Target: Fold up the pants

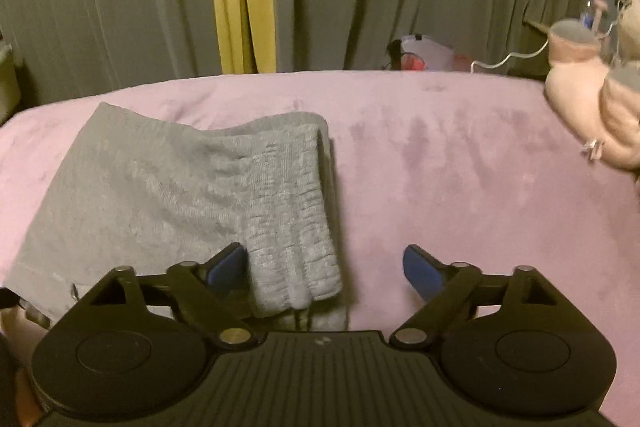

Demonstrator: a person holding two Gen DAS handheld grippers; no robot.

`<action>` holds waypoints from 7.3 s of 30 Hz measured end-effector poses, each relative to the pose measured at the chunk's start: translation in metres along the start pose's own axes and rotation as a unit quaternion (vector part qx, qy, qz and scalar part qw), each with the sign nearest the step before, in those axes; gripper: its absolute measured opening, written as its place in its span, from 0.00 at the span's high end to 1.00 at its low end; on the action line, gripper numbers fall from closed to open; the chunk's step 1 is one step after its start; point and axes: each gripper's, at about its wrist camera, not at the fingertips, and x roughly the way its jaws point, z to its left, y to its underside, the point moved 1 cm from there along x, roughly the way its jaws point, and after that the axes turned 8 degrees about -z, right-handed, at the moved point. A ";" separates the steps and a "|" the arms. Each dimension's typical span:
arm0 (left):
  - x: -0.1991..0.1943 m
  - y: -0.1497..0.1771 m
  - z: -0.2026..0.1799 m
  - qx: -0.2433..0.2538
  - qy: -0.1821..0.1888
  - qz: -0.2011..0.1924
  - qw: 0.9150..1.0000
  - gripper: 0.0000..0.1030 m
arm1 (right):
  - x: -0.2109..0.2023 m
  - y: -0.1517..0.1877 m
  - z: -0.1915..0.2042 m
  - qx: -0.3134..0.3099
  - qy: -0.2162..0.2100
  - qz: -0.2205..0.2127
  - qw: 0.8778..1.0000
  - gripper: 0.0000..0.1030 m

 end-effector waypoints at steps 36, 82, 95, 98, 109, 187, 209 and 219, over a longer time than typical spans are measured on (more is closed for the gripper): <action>0.132 -0.051 -0.022 0.002 0.152 0.061 0.986 0.00 | 0.097 0.022 -0.035 0.203 -0.201 0.077 0.955 0.15; 0.097 -0.057 -0.031 0.015 -0.029 -0.059 0.998 0.03 | 0.071 -0.028 0.003 0.009 0.007 -0.012 1.000 0.04; 0.099 -0.025 -0.070 0.131 -0.043 -0.067 0.988 0.02 | 0.037 0.019 0.043 -0.027 -0.032 -0.039 0.998 0.04; 0.104 -0.024 -0.050 0.066 -0.028 -0.043 0.997 0.02 | 0.046 0.021 0.045 -0.044 -0.029 -0.019 0.998 0.04; 0.091 -0.004 -0.060 0.108 -0.064 -0.044 0.991 0.02 | 0.047 0.031 0.059 -0.052 0.001 0.033 0.998 0.04; 0.077 0.005 -0.091 0.079 -0.017 -0.010 0.997 0.01 | 0.015 0.035 0.095 -0.085 0.009 0.028 0.996 0.04; 0.078 0.007 -0.089 0.077 -0.018 -0.006 0.997 0.01 | 0.014 0.036 0.095 -0.086 0.011 0.030 0.996 0.04; 0.079 0.009 -0.089 0.078 -0.018 -0.004 0.997 0.01 | 0.015 0.037 0.095 -0.084 0.012 0.032 0.996 0.04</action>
